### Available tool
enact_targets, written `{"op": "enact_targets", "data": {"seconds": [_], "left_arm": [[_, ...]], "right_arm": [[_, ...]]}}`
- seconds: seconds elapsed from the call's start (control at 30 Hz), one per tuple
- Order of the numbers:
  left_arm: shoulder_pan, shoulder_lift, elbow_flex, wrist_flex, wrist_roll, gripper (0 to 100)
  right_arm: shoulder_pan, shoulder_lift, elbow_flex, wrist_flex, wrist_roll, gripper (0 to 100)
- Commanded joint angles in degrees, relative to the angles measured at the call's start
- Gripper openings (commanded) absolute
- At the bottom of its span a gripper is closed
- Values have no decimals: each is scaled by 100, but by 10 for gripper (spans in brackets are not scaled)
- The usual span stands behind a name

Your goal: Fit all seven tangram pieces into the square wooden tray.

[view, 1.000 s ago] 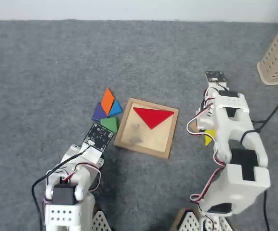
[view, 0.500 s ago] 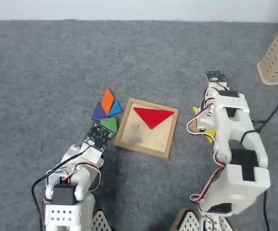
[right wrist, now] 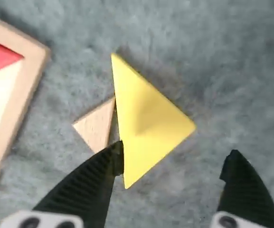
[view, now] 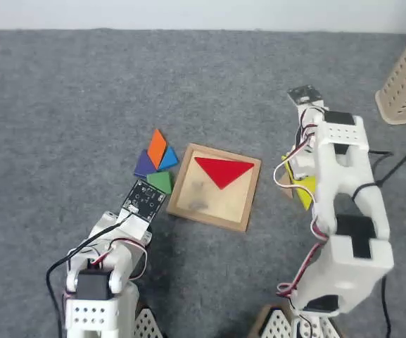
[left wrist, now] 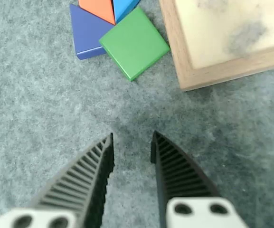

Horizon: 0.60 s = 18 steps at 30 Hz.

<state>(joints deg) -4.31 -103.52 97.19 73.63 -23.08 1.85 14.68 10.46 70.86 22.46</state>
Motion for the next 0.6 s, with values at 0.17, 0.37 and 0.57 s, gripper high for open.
{"op": "enact_targets", "data": {"seconds": [0.17,0.37,0.57], "left_arm": [[-26,-123,-66,-9,62,119],[-26,-123,-66,-9,62,119],[-26,-123,-66,-9,62,119]], "right_arm": [[-66,523,-369,-497,536,324],[-57,822,-369,-664,527,322],[-57,884,-360,-646,457,318]]}}
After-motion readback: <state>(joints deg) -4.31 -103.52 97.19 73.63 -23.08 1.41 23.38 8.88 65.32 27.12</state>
